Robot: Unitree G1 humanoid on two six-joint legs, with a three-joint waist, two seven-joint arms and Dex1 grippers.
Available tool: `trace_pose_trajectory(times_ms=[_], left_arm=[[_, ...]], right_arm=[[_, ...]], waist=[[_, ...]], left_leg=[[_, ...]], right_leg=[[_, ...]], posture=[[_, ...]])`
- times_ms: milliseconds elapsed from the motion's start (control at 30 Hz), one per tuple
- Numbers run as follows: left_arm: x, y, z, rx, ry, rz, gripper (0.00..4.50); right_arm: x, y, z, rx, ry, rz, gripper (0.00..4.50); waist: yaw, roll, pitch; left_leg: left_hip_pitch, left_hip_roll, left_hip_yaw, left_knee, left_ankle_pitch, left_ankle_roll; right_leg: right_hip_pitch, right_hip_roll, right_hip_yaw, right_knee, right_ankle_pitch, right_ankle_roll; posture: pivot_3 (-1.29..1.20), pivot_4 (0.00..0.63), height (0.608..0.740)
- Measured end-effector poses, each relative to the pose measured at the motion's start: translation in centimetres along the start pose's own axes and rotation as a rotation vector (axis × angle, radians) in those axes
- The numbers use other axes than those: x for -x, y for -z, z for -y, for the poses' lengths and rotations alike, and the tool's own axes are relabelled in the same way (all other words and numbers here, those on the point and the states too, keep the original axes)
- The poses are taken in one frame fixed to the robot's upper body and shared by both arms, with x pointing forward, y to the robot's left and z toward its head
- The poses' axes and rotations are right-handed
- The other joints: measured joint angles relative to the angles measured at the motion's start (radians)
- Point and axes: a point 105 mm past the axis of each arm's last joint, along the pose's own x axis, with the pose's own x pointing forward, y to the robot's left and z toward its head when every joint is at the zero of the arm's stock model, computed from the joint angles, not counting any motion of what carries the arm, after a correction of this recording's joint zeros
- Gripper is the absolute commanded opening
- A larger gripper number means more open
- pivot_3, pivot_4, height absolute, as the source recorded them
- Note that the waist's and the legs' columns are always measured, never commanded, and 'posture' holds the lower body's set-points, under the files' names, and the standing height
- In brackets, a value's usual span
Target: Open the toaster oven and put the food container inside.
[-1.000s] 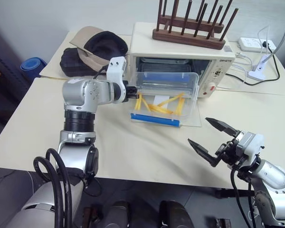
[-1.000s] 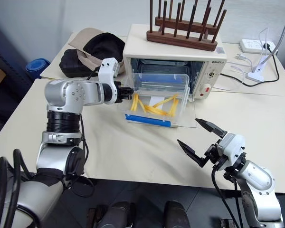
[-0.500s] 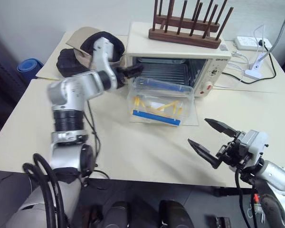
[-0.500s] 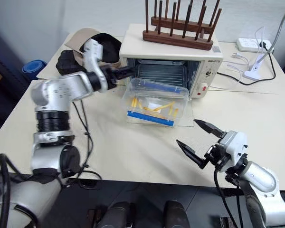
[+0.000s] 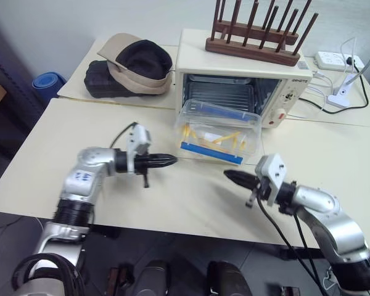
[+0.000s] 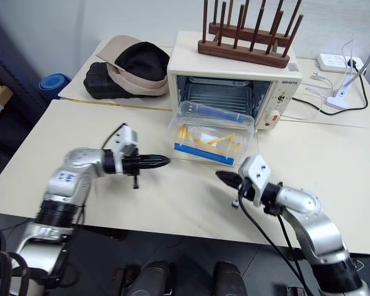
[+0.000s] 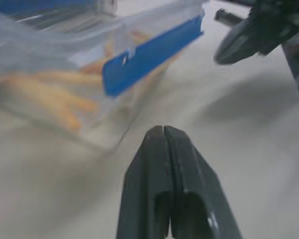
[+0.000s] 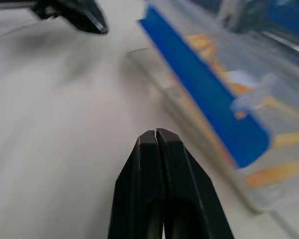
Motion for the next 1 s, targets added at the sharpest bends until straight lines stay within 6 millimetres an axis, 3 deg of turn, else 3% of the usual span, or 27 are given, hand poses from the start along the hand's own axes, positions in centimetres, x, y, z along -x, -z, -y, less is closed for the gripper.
trace_pose_trajectory(times_ms=[200,333,467,567,667,733,833,900,1000], left_arm=[[-3.6,-1.8,-1.5,0.064,-0.147,0.115,0.14],[-4.2,-2.4,-4.5,0.091,-0.341,0.17,0.14],[-4.5,-2.7,-6.9,0.108,-0.483,0.214,0.14],[-5.3,-3.3,-8.0,0.115,-0.531,0.251,0.14],[-5.7,-3.5,-8.2,0.115,-0.541,0.276,0.14],[-5.2,-3.7,-8.0,0.098,-0.491,0.292,0.14],[-2.9,-2.3,-7.1,0.072,-0.407,0.274,0.73],[0.1,-1.0,-6.2,0.058,-0.344,0.25,1.38],[3.4,-0.8,-4.7,0.032,-0.24,0.221,2.21]], right_arm=[[-2.3,-0.7,4.5,0.018,0.097,0.018,0.0],[-4.5,-2.0,7.1,0.053,0.173,0.062,0.0],[-6.3,-1.6,8.4,0.044,0.222,0.069,0.0],[-7.9,-2.1,9.6,0.053,0.287,0.087,0.0],[-8.1,-2.9,10.7,0.088,0.34,0.107,0.0],[-7.9,-3.1,10.8,0.092,0.34,0.12,0.0],[-6.8,-2.9,10.0,0.078,0.284,0.133,0.0],[-4.1,-2.3,10.0,0.053,0.261,0.116,0.0],[-1.0,-1.5,10.9,0.061,0.268,0.055,0.0]], waist=[[-0.013,0.0,0.0],[-0.028,0.0,0.0],[-0.031,0.0,0.0],[-0.034,0.0,0.0],[-0.034,0.0,0.0],[-0.036,0.0,0.0],[-0.049,0.0,0.0],[-0.055,0.0,0.0],[-0.055,0.0,0.0]], left_leg=[[0.0,0.0,0.002,-0.001,0.0,-0.001],[0.0,0.0,0.002,0.0,0.001,-0.001],[-0.002,0.0,0.002,-0.001,0.001,-0.001],[-0.01,0.0,0.002,0.003,0.001,-0.002],[-0.011,0.0,0.002,0.002,0.001,-0.002],[-0.011,0.0,0.002,0.001,0.001,-0.002],[-0.011,0.0,0.001,-0.001,0.001,-0.002],[-0.011,0.0,0.0,0.0,0.001,-0.002],[-0.011,0.001,0.0,0.001,0.001,-0.002]], right_leg=[[-0.002,0.0,-0.001,0.001,0.0,0.0],[-0.003,0.0,-0.001,0.002,0.0,0.0],[-0.006,0.0,-0.001,0.004,0.0,0.0],[-0.014,0.0,-0.002,0.006,0.0,0.0],[-0.014,0.0,-0.003,0.006,0.0,0.0],[-0.014,0.0,-0.003,0.006,0.0,0.0],[-0.014,0.0,-0.004,0.006,0.0,0.0],[-0.014,0.0,-0.004,0.006,0.0,0.0],[-0.013,0.0,-0.003,0.006,0.0,0.0]], posture=[[0.0,0.15,0.74],[0.0,0.15,0.74],[0.0,0.15,0.74],[0.0,0.15,0.74],[0.0,0.15,0.74],[0.0,0.15,0.74],[0.0,0.15,0.74],[0.0,0.15,0.74],[0.0,0.15,0.74]])
